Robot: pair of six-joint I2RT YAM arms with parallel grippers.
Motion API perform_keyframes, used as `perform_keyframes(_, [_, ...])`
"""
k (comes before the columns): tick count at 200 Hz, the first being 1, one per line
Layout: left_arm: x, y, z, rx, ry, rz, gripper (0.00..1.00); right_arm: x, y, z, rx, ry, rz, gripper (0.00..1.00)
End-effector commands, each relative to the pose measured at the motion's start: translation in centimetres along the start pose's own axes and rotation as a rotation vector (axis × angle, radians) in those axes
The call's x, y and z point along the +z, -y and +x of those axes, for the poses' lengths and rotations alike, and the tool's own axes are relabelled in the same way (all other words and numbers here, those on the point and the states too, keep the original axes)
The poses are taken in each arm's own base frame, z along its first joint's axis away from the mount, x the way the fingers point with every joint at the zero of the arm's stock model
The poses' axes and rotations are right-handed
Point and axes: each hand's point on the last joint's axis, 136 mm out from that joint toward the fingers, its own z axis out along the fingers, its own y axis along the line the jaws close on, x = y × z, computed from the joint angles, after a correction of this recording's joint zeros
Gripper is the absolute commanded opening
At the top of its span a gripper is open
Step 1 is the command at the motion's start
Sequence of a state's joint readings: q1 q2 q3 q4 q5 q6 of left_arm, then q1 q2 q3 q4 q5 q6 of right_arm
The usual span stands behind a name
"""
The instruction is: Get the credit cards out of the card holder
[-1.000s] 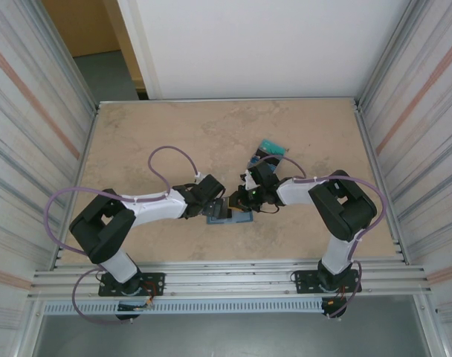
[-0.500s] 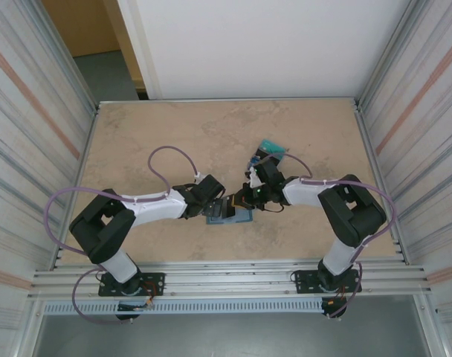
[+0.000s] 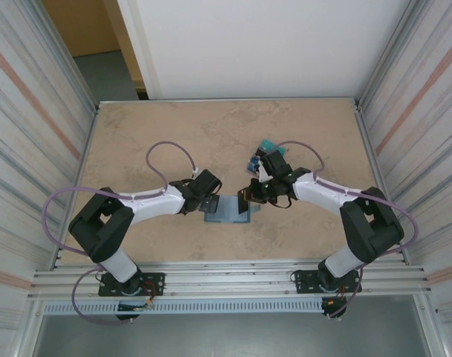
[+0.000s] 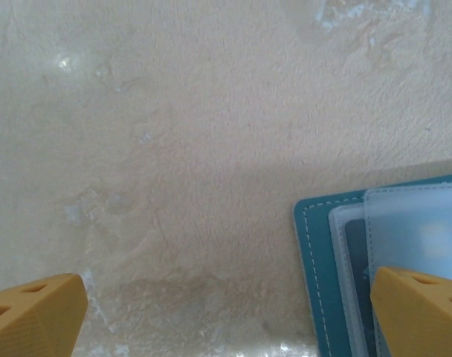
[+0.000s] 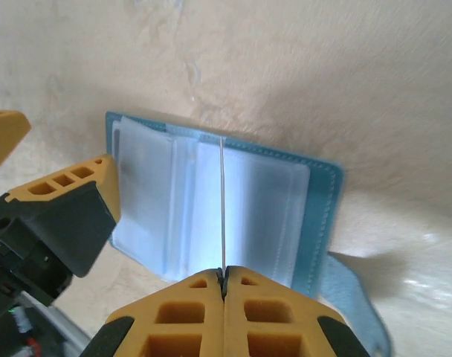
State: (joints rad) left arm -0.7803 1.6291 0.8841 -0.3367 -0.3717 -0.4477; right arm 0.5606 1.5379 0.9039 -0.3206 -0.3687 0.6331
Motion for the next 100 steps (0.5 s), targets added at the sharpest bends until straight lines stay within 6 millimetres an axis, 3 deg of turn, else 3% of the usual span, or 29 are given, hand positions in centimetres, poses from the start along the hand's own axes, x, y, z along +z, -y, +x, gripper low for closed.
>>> perform_keyframes(1, [-1.3,0.0,-1.9,0.029,0.044,0.000,0.99,-3.2,0.1,-1.7,-0.139,0.061,0.101,0.03])
perform_keyframes(49, [-3.9,0.7,-2.8,-0.012,0.090,0.081,0.99,-7.1,-1.3,-5.4,-0.368,0.152,0.188,0.02])
perform_keyframes(100, [-5.2,0.4,-0.9,-0.042,0.071,0.103,0.99,-9.4,-1.2,-9.6,-0.638,0.246,0.353,0.00])
